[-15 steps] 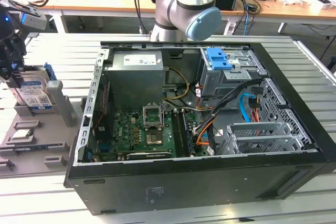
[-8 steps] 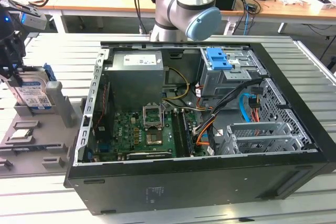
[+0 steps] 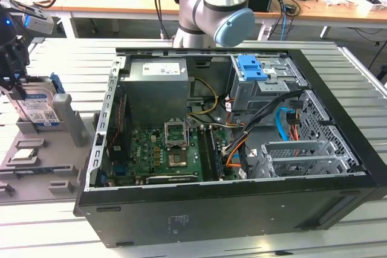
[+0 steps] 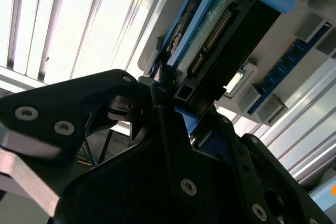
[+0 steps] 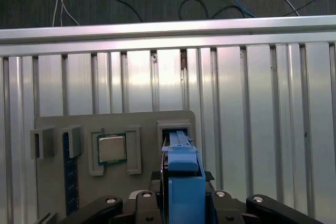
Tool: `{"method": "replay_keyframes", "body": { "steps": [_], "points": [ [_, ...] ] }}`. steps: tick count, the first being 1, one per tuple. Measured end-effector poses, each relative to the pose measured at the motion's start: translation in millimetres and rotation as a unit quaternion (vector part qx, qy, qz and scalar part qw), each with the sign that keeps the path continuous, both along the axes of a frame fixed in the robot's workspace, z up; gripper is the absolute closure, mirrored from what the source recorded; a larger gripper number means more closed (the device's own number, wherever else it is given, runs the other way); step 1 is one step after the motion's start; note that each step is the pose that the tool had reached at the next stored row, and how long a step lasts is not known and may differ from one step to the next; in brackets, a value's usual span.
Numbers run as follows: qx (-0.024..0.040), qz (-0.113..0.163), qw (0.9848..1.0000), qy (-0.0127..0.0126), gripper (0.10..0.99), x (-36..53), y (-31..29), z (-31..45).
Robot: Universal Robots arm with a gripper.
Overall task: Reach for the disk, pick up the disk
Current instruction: 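Pick up the disk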
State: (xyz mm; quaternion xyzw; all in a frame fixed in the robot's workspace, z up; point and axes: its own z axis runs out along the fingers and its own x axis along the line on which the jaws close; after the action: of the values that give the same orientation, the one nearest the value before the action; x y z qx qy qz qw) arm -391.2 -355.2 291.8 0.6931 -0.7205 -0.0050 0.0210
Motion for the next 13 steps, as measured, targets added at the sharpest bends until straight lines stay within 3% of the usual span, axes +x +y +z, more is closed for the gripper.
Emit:
{"method": "replay_keyframes", "body": {
  "steps": [6,13],
  "points": [
    [0.0001,0.000,1.0000,-0.0002,0.718,0.0,0.0,0.4],
    [0.0000,0.000,1.0000,0.0000,0.718,0.1,0.0,14.4]
  ]
}}
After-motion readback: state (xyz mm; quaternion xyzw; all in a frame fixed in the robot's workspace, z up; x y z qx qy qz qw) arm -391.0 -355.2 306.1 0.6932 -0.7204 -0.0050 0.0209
